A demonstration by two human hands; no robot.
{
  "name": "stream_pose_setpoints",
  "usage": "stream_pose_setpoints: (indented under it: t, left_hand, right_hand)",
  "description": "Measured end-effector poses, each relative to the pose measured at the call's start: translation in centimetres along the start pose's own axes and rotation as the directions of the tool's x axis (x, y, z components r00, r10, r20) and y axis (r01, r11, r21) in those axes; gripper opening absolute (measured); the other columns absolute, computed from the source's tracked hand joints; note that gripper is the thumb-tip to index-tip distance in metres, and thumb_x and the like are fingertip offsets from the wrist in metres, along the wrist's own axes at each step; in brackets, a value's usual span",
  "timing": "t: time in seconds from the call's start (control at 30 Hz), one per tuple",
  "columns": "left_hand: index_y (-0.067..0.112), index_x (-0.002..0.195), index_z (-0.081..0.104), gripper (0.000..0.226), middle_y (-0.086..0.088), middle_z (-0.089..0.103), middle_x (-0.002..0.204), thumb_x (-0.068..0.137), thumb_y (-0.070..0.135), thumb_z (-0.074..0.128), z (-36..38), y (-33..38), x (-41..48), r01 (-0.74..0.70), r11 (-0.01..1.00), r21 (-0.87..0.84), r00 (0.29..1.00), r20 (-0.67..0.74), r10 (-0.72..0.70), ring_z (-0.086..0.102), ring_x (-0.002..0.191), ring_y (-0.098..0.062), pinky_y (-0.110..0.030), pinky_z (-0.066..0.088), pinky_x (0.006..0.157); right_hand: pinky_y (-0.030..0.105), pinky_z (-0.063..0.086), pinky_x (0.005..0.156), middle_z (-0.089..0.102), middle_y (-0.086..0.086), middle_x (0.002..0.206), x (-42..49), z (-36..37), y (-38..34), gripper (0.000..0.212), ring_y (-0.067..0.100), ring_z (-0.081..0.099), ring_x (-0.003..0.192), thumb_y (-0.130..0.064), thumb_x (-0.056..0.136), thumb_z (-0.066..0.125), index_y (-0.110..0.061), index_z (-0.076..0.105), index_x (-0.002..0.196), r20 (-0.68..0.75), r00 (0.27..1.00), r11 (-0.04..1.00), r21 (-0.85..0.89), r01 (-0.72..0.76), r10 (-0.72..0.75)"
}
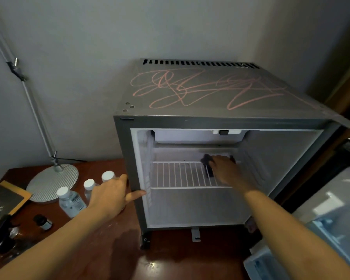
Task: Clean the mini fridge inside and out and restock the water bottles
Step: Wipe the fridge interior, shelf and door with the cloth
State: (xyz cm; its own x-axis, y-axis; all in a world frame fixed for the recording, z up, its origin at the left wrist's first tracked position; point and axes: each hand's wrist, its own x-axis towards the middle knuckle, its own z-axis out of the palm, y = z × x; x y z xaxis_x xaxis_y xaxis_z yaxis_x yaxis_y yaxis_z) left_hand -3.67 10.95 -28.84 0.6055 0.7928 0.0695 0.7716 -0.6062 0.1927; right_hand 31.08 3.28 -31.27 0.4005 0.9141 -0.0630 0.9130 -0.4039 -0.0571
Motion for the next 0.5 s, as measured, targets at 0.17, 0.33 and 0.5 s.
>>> stream_pose_setpoints:
  t: [0.17,0.33,0.5]
  left_hand:
    - [0.022,0.104,0.049,0.073,0.008,0.061,0.091,0.065,0.081,0.029,-0.3,0.1,0.3,-0.015,1.0,0.005,1.0,0.021,0.015,0.061,0.079,-0.011,-0.023,0.045,0.054]
    - [0.022,0.112,0.049,0.09,0.005,0.065,0.098,0.057,0.088,0.022,-0.2,-0.3,0.5,-0.033,0.999,-0.015,0.999,0.02,0.033,0.064,0.085,-0.015,-0.034,0.056,0.063]
    - [0.023,0.114,0.05,0.094,0.002,0.066,0.097,0.054,0.09,0.025,-0.4,-0.1,0.4,0.002,0.999,-0.053,1.0,0.027,-0.001,0.064,0.084,-0.02,-0.041,0.056,0.066]
  right_hand:
    - [0.043,0.038,0.098,0.052,0.016,0.131,0.2,-0.7,0.8,0.041,0.033,0.052,0.116,-0.023,0.101,0.027,-0.005,0.043,0.134,0.042,0.996,0.976,-0.208,-0.064,0.074]
    - [0.041,0.035,0.103,0.047,0.018,0.136,-0.5,0.5,-1.5,0.04,0.036,0.043,0.123,-0.013,0.096,0.035,-0.002,0.043,0.133,-0.02,0.994,0.979,-0.168,-0.113,0.112]
    - [0.041,0.022,0.115,0.028,0.012,0.154,-4.1,1.6,-12.3,0.046,0.033,0.022,0.143,-0.024,0.103,0.022,-0.01,0.033,0.146,-0.103,0.988,0.97,0.205,0.131,-0.111]
